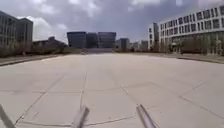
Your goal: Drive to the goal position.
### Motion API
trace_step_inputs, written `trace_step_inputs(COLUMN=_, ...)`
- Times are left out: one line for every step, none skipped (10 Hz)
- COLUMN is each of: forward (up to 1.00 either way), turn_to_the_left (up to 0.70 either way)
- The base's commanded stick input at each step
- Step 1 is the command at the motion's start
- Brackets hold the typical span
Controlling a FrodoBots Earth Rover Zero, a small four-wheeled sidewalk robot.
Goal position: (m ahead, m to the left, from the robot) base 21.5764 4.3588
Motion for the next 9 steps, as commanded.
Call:
trace_step_inputs(forward=1.00, turn_to_the_left=0.02)
trace_step_inputs(forward=1.00, turn_to_the_left=0.02)
trace_step_inputs(forward=1.00, turn_to_the_left=0.02)
trace_step_inputs(forward=1.00, turn_to_the_left=0.02)
trace_step_inputs(forward=1.00, turn_to_the_left=0.02)
trace_step_inputs(forward=1.00, turn_to_the_left=0.02)
trace_step_inputs(forward=1.00, turn_to_the_left=0.02)
trace_step_inputs(forward=1.00, turn_to_the_left=0.02)
trace_step_inputs(forward=1.00, turn_to_the_left=0.02)
